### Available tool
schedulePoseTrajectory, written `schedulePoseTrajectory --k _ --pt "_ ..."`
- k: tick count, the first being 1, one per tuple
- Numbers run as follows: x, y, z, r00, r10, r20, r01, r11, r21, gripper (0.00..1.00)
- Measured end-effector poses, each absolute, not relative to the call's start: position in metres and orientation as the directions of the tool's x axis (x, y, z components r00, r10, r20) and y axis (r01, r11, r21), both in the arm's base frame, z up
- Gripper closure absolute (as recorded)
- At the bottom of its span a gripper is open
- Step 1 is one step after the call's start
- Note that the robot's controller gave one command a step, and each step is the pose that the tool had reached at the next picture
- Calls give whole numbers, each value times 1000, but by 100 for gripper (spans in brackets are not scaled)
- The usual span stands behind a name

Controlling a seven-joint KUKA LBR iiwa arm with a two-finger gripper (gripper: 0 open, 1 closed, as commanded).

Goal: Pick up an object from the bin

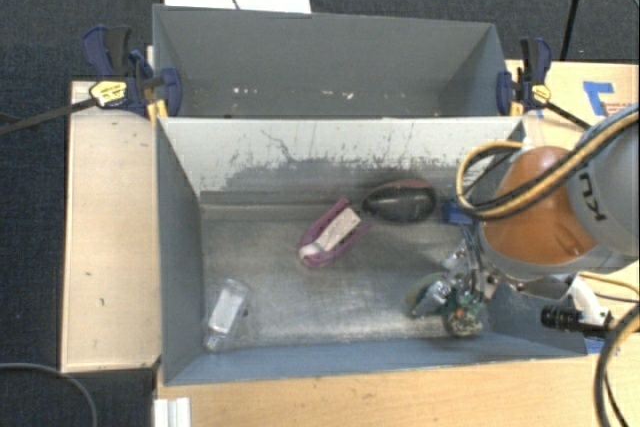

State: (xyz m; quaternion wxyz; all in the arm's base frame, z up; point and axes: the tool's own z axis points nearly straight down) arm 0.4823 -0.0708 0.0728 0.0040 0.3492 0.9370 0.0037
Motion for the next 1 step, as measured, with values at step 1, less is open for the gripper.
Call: schedulePoseTrajectory --k 1 --pt "493 -62 249 -775 632 -9 632 775 6 100"
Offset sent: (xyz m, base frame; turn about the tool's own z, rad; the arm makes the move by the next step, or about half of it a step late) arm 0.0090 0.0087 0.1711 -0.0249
